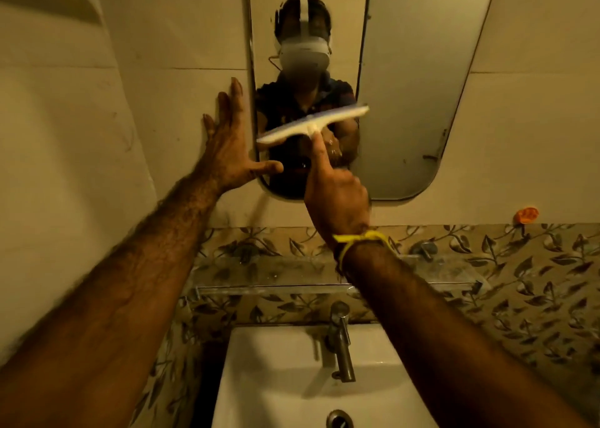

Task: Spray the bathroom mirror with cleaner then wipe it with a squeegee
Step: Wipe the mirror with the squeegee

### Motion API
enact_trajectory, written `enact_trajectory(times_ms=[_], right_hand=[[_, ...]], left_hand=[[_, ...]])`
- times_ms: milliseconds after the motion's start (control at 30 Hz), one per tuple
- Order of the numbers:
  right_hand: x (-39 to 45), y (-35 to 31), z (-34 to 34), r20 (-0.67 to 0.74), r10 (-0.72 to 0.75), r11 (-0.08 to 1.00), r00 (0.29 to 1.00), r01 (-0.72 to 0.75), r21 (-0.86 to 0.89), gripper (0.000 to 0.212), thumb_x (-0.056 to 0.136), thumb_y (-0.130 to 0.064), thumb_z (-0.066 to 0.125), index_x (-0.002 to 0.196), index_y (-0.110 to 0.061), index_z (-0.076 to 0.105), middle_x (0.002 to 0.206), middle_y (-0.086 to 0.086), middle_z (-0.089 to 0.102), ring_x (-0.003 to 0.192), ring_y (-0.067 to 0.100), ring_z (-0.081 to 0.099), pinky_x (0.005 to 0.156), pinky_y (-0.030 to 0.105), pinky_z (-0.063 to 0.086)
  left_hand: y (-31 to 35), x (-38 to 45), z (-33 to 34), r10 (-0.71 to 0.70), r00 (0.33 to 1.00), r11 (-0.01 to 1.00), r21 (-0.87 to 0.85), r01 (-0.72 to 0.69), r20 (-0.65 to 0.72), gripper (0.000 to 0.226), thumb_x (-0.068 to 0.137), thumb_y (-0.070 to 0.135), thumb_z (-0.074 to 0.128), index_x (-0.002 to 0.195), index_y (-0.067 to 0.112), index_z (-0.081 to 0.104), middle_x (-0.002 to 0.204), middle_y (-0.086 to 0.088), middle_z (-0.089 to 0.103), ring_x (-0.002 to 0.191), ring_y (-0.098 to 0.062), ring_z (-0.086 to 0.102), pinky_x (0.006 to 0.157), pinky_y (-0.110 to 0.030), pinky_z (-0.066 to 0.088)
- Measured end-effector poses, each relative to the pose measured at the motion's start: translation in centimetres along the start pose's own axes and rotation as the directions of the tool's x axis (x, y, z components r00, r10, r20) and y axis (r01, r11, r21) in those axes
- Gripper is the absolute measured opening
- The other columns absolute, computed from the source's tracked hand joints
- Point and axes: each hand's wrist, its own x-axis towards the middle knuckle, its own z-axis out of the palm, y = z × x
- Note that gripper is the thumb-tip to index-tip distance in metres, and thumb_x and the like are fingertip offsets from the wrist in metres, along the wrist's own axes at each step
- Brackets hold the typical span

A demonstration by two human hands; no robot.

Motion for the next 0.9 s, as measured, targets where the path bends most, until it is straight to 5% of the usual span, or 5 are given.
enact_trajectory(times_ms=[167,433,567,733,900], right_hand=[[3.8,-1.7,0.3,0.025,-0.161,0.987,0.987,0.161,-0.002,0.064,0.096,-0.014,0.046,0.154,-0.021,0.021,0.094,0.017,0.069,0.062,0.033,0.066,0.052,0.045,0.057],[-4.5,3.1,0.7,0.142,-0.141,0.969,0.98,0.166,-0.184,0.07,0.085,-0.008,0.062,0.149,-0.02,0.038,0.046,0.004,0.048,0.034,0.023,0.036,0.039,0.025,0.024],[-0.8,1.4,1.1,0.076,-0.149,0.978,0.986,0.158,-0.139,0.071,0.085,-0.008,0.057,0.151,-0.021,0.034,0.052,0.01,0.056,0.037,0.026,0.038,0.042,0.028,0.027],[-6.6,4.6,1.1,0.323,-0.183,0.966,0.929,0.231,-0.116,0.069,0.097,-0.014,0.046,0.155,-0.023,0.01,0.062,0.003,0.058,0.044,0.017,0.043,0.041,0.03,0.042],[-5.4,3.3,1.6,0.256,-0.15,0.978,0.955,0.182,-0.103,0.07,0.092,-0.014,0.053,0.154,-0.021,0.021,0.056,0.003,0.053,0.041,0.018,0.038,0.04,0.027,0.032]], left_hand=[[-0.6,-0.6,-0.9,0.009,1.0,0.997,-0.075,-0.01,-0.006,0.158,0.048,0.09,0.065,0.155,0.019,-0.027,0.168,-0.008,-0.017,0.154,-0.027,-0.017,0.121,-0.059,-0.012],[0.8,-0.9,-0.7,-0.018,0.999,0.998,0.059,0.016,0.048,0.158,0.053,0.076,0.079,0.155,0.016,-0.027,0.164,-0.007,-0.029,0.151,-0.033,-0.023,0.119,-0.064,-0.01],[2.0,-0.4,0.7,-0.092,0.996,0.988,0.125,0.09,0.007,0.155,0.058,0.074,0.079,0.154,0.014,-0.027,0.163,-0.012,-0.03,0.15,-0.037,-0.025,0.117,-0.07,-0.009],[1.6,-1.5,1.4,-0.149,0.987,0.984,0.108,0.142,0.064,0.158,0.048,0.085,0.069,0.146,0.026,-0.041,0.162,-0.006,-0.034,0.15,-0.036,-0.028,0.114,-0.072,-0.008],[1.7,-2.0,2.2,-0.174,0.981,0.977,0.142,0.16,0.086,0.163,0.049,0.079,0.078,0.144,0.027,-0.043,0.162,-0.005,-0.035,0.15,-0.036,-0.027,0.114,-0.075,-0.003]])
